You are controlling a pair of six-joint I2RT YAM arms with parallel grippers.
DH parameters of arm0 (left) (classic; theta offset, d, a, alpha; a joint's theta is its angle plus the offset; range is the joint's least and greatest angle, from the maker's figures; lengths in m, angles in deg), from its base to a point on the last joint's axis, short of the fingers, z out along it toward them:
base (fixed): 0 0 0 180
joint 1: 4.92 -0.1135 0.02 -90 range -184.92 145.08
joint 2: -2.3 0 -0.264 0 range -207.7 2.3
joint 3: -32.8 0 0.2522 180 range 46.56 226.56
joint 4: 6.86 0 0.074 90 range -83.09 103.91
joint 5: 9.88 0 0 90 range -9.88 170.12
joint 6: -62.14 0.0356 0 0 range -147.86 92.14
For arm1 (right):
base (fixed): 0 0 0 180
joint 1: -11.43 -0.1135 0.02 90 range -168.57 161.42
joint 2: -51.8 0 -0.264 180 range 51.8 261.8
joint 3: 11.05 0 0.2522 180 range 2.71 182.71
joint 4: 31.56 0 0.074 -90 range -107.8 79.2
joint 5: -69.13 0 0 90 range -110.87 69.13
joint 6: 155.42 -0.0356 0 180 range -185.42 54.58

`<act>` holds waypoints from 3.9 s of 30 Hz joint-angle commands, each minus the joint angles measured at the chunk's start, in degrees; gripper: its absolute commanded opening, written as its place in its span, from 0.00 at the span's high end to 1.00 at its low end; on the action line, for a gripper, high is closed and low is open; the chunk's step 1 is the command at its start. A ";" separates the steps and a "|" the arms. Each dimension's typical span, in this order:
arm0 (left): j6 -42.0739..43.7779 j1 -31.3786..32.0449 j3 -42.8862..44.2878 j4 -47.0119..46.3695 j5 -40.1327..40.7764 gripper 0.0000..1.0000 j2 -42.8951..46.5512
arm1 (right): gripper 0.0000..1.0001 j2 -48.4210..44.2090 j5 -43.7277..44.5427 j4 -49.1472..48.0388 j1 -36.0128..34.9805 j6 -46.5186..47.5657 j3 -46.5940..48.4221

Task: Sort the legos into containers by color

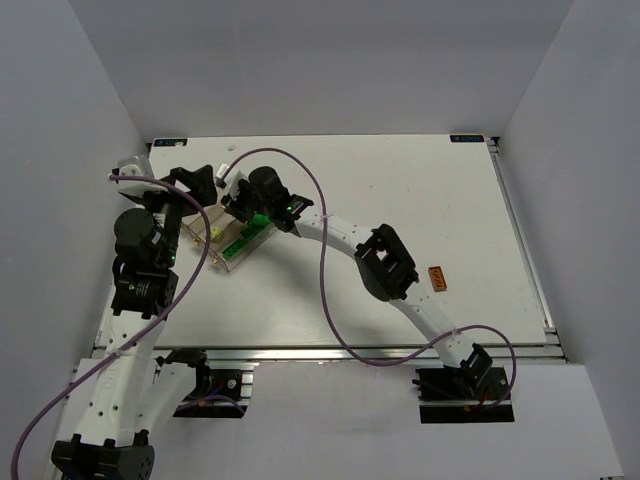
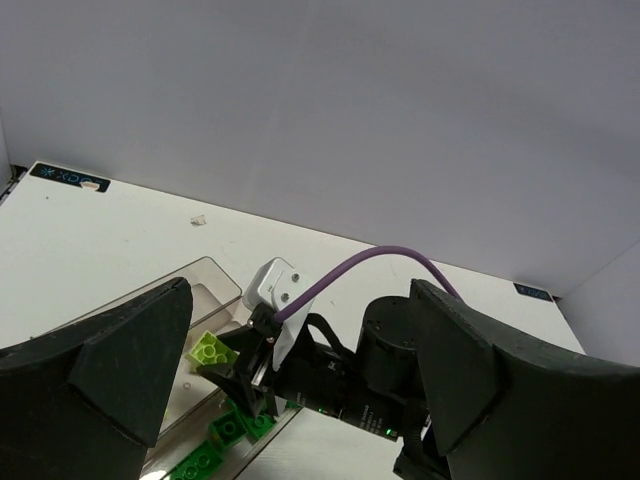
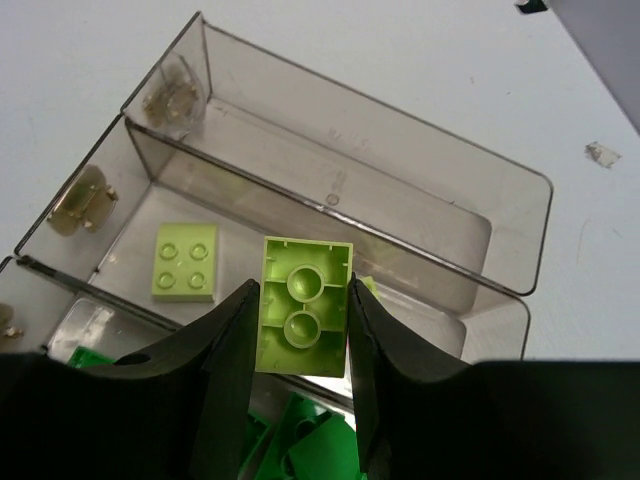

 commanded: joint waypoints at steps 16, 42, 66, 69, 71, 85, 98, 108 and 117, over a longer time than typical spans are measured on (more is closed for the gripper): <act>0.63 -0.13 -0.60 -1.06 -3.62 0.02 0.33 | 0.65 3.10 2.61 -9.83 0.15 2.86 5.03; -2.01 -0.21 -1.83 -0.97 -5.46 0.02 -1.95 | 0.38 -1.80 2.70 -4.74 0.24 1.28 2.66; -7.98 7.33 -2.89 -8.09 -21.99 0.13 -14.17 | 0.11 -85.81 -9.68 5.47 25.02 -7.95 -74.58; -7.02 10.93 -2.88 -7.21 -20.86 0.13 -17.50 | 0.11 -94.26 -13.11 6.51 26.25 -7.42 -79.16; -5.71 15.41 -2.36 -5.28 -18.05 0.13 -19.44 | 0.11 -98.84 -15.04 6.69 26.87 -7.68 -81.35; -7.46 30.45 6.07 1.66 -7.49 0.21 -39.98 | 0.78 -100.00 -15.68 11.18 27.22 -10.23 -84.26; -7.02 40.30 31.64 17.30 6.39 0.24 -65.49 | 0.76 -106.32 -0.55 6.96 27.13 -13.66 -85.67; -10.97 43.29 41.33 24.60 9.47 0.21 -76.57 | 0.76 -107.90 0.68 7.31 26.70 -13.57 -85.06; -12.99 44.08 42.20 24.87 8.42 0.20 -78.51 | 0.76 -107.73 1.03 6.69 26.43 -13.22 -85.50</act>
